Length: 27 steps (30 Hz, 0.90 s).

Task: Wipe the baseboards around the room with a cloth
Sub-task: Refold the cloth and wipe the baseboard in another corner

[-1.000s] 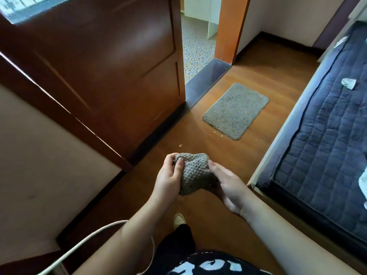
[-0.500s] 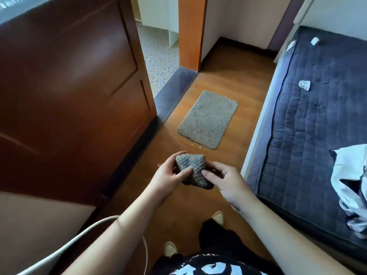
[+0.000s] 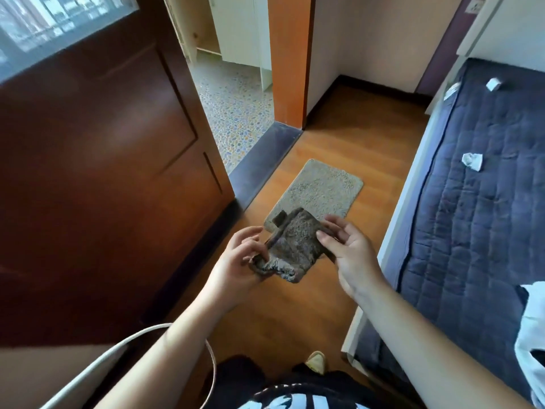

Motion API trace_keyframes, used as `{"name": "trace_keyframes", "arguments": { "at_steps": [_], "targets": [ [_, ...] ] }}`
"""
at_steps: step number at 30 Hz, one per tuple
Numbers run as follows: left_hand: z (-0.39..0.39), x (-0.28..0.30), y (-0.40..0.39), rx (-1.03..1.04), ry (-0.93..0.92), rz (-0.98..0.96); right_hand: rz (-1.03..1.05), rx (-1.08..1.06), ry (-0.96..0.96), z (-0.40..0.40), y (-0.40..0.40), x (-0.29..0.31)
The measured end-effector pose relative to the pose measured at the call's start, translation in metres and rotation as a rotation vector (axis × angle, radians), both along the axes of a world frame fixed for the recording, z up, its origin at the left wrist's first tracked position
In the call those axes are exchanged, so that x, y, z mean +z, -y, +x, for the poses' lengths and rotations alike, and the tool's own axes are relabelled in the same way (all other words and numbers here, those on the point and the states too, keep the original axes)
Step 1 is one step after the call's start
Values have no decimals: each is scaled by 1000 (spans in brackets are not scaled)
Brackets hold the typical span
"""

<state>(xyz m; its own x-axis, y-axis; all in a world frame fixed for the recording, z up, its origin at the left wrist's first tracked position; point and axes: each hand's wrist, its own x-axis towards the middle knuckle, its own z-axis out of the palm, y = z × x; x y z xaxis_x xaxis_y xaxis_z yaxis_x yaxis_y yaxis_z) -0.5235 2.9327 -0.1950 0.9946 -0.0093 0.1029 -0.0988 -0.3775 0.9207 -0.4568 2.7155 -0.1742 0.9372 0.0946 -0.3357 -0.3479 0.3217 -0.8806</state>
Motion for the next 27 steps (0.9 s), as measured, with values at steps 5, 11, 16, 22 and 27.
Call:
{"name": "trace_keyframes", "arguments": {
  "at_steps": [5, 11, 16, 22, 27],
  "targets": [
    [34, -5, -13, -112, -199, 144, 28, 56, 38, 53, -21, 9],
    [110, -8, -40, -105, -395, -277, 27, 147, 12, 109, -64, 11],
    [190, 4, -73, -95, -433, -60, 62, 171, 30, 157, -95, 22],
    [262, 23, -91, -225, -499, -410, 79, 17, 91, 212, -99, 31],
    [306, 31, -70, -269, -559, -537, 32, -146, 35, 242, -88, 27]
  ]
}}
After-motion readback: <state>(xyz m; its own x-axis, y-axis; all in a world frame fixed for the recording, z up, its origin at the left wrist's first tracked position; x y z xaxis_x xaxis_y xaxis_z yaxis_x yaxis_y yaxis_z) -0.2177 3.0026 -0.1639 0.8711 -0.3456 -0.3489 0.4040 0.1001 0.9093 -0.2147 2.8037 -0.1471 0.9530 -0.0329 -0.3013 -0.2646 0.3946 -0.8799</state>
